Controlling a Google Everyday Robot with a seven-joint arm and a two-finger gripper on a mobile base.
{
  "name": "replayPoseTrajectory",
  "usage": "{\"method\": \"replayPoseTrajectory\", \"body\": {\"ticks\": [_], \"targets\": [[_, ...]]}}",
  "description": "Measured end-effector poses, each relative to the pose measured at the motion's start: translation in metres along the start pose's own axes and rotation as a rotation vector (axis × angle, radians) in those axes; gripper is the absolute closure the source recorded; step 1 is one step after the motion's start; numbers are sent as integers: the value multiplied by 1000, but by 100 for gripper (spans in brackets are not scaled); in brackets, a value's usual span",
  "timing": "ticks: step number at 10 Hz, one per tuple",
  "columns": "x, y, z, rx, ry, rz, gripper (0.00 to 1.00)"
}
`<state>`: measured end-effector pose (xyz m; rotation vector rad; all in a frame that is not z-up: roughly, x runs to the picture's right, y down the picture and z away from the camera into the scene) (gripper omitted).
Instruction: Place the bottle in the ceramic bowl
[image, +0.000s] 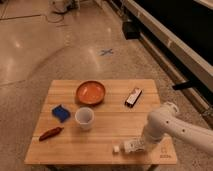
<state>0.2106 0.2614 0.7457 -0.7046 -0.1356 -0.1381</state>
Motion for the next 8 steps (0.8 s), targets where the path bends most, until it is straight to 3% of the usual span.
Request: {"method": "replayPoseTrajectory", "body": {"ticks": [3, 5, 8], "targets": [[-11, -36, -50, 51, -23, 10, 100], [-23, -67, -83, 89, -15, -11, 100], [-42, -99, -102, 118, -10, -47, 100]]}}
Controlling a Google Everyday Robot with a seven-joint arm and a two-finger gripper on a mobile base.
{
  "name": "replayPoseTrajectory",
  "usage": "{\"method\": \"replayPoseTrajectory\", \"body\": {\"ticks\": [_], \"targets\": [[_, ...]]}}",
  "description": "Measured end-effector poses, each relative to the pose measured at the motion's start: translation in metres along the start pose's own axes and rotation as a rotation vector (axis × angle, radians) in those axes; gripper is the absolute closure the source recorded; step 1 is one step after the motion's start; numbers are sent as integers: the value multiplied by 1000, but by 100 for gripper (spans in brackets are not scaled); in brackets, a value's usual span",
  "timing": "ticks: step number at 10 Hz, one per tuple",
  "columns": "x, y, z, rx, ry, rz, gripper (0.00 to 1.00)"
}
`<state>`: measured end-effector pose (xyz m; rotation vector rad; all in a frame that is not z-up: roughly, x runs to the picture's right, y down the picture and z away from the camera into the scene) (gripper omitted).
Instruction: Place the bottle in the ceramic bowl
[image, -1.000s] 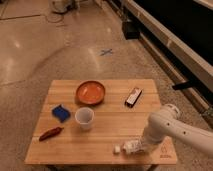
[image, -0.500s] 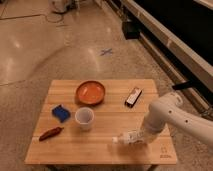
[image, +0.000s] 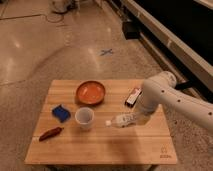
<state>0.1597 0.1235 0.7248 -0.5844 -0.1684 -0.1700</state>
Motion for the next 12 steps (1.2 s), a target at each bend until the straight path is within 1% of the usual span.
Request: {"method": "replayPoseTrajectory", "body": {"ticks": [1, 8, 9, 10, 11, 12], "targets": [[3, 3, 0, -5, 4, 4, 100], [2, -1, 1, 0, -1, 8, 100], [4, -8, 4, 5, -11, 32, 100], [3, -26, 12, 13, -25, 66, 100], [2, -39, 16, 16, -31, 82, 100], [5, -51, 20, 17, -31, 103, 100]]}}
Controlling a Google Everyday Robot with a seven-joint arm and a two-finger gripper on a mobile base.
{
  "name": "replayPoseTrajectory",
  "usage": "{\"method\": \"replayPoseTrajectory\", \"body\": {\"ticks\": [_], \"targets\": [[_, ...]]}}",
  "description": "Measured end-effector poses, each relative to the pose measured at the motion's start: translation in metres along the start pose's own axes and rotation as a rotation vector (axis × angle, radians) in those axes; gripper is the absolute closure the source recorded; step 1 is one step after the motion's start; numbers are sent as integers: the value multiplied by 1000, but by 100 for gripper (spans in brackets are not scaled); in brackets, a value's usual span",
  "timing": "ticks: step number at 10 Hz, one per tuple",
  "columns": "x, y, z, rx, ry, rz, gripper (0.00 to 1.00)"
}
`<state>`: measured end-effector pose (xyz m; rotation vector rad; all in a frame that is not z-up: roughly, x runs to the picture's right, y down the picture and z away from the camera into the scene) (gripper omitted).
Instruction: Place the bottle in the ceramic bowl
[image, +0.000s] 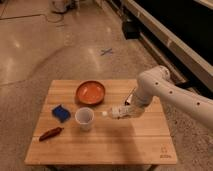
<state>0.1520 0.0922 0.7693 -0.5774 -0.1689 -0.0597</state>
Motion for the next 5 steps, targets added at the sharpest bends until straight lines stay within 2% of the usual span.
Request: {"method": "replayPoseTrajectory", "body": {"ticks": [2, 5], "targets": [[0, -39, 10, -3, 3, 31, 100], [-14, -90, 14, 3, 14, 23, 100]]}}
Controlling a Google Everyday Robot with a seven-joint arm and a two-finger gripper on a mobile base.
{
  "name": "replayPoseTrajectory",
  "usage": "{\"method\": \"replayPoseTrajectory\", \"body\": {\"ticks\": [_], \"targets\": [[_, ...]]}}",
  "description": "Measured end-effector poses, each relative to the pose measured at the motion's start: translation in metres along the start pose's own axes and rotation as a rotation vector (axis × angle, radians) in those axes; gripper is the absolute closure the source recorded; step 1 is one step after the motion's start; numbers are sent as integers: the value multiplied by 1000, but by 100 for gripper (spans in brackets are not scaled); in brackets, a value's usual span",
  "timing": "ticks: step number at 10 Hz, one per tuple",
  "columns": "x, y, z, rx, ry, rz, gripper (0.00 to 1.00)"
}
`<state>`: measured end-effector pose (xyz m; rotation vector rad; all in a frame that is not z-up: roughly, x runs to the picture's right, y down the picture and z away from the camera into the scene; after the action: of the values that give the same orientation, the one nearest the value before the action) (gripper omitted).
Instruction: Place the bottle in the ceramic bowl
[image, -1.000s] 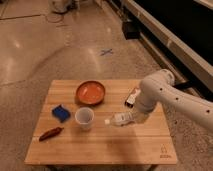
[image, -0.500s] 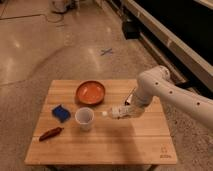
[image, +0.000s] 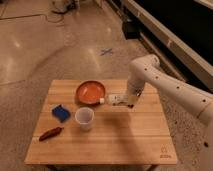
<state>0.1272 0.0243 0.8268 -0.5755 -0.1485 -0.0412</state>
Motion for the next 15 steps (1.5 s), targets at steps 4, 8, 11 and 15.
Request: {"method": "replayPoseTrajectory", "body": {"ticks": [4, 8, 11, 15], "targets": [[-31, -50, 4, 16, 0, -5, 100], [-65, -84, 16, 34, -16, -28, 99], [-96, -108, 28, 76, -16, -62, 73], [-116, -118, 46, 95, -26, -73, 38]]}}
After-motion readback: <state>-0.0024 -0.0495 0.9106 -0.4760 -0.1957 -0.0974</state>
